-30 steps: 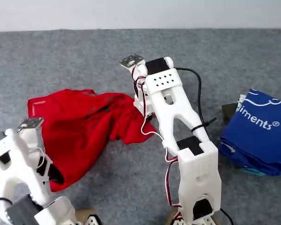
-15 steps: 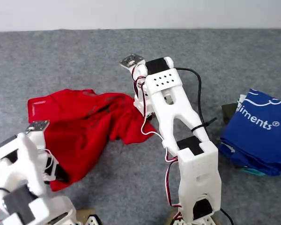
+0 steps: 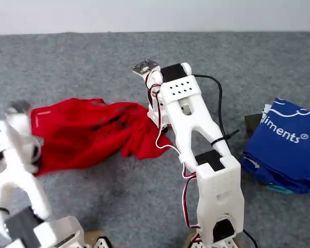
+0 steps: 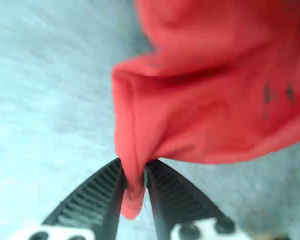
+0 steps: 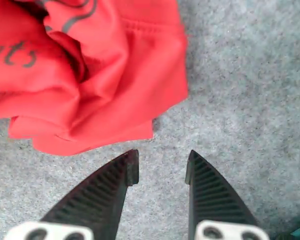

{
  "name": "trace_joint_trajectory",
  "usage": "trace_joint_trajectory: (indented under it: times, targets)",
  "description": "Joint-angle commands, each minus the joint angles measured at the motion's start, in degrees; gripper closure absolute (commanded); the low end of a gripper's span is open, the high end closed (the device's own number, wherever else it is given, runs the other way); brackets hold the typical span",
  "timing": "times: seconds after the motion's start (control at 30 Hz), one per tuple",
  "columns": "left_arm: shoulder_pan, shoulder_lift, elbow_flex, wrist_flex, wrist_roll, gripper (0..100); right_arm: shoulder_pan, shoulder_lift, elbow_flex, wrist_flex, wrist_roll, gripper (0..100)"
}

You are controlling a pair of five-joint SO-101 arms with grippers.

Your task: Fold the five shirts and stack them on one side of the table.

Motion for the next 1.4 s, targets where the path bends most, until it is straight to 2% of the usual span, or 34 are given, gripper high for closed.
trace_joint_trajectory:
  times: [0.0,0.13,0.27,0.4,0.6,0.7,0.83,1.03,1.17,1.37]
  targets:
    - [0.26,-3.96,-15.34,0.88,4.84,98,1.36,-4.88,-2.99,2.15,-0.18,83.7]
    - [2.55,-4.13,-27.74,2.55,6.59,98,3.47,-5.76,-2.99,2.07,-0.35,83.8]
    - [5.01,-4.40,-37.23,10.73,6.42,98,4.97,-6.81,-3.16,1.10,-0.35,83.8]
    - [4.57,-4.57,-41.36,16.97,3.78,98,3.82,-6.81,-6.59,-4.79,-0.26,83.8]
    - [-4.57,-8.79,-38.90,16.88,-1.58,98,-2.15,-3.30,-8.97,-20.44,-0.18,83.9]
    - [-7.38,-10.20,-34.07,16.79,-4.66,98,-6.73,0.13,-8.97,-25.80,-0.18,89.0]
    - [-8.53,-11.69,-26.86,16.79,-6.95,98,-11.30,4.09,-9.05,-32.04,-0.09,99.1]
    - [-8.26,-13.63,-16.22,16.53,-7.30,98,-16.92,9.54,-9.05,-38.55,-0.09,98.1]
    - [-8.44,-13.63,-10.42,14.59,-7.38,98,-18.51,14.29,-9.05,-36.88,1.14,98.2]
    - [-8.53,-13.63,-7.52,12.22,-7.38,98,-15.60,16.75,-9.05,-19.03,6.95,98.9]
